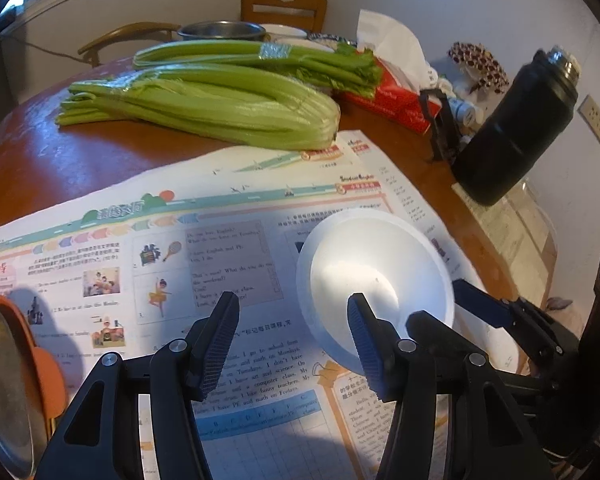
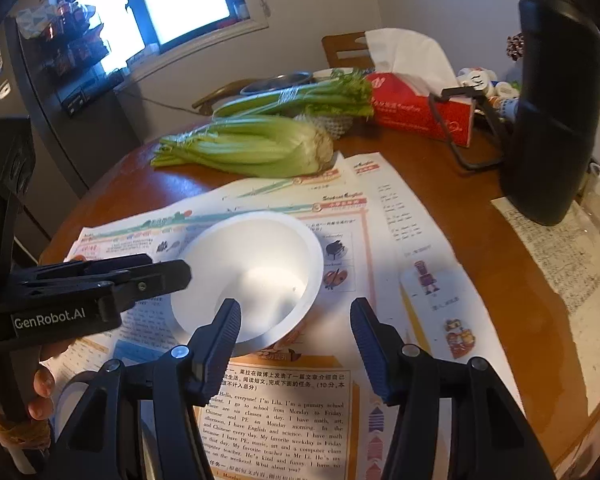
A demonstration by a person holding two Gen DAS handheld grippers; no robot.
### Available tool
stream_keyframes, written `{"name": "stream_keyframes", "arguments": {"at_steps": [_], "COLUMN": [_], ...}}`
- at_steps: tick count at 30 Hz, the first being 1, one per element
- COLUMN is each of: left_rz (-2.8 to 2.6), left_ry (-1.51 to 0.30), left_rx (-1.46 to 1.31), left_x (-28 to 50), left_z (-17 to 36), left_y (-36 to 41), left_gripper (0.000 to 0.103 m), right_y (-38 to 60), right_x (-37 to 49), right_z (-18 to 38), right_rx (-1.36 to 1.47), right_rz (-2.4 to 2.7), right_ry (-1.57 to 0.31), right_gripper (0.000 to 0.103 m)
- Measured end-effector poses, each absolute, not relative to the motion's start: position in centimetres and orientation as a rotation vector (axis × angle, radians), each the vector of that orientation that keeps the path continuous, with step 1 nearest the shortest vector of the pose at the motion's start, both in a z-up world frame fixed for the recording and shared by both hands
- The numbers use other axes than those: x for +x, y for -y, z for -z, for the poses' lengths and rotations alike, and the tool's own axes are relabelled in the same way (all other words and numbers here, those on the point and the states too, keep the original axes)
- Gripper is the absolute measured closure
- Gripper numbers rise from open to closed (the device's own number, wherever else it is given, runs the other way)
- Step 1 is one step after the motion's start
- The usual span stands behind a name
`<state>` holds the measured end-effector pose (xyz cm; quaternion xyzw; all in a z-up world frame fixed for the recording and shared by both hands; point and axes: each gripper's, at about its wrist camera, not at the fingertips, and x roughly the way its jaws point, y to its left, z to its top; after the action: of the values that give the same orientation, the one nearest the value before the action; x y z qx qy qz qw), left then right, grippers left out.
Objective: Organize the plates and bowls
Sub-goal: 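Lift and carry the second paper bowl with the left tool over the steel bowl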
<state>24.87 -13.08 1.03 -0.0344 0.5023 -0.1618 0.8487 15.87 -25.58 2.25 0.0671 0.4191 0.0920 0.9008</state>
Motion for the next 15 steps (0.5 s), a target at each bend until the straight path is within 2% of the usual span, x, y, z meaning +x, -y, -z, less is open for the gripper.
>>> {"name": "stream_keyframes", "arguments": {"at_steps": [15], "left_rz": [0.348], "left_ry": [-1.111], "left_rx": [-0.094], "left_x": [26.1], "left_z": [0.8], "left_y": [12.9], "left_gripper": [0.045], "right_y": [23.4], "right_x": [17.0], "right_z": [0.0], "right_rx": [0.159], "right_rz": [-0.311], "right_ry": [-0.922], "right_gripper": [0.046]}}
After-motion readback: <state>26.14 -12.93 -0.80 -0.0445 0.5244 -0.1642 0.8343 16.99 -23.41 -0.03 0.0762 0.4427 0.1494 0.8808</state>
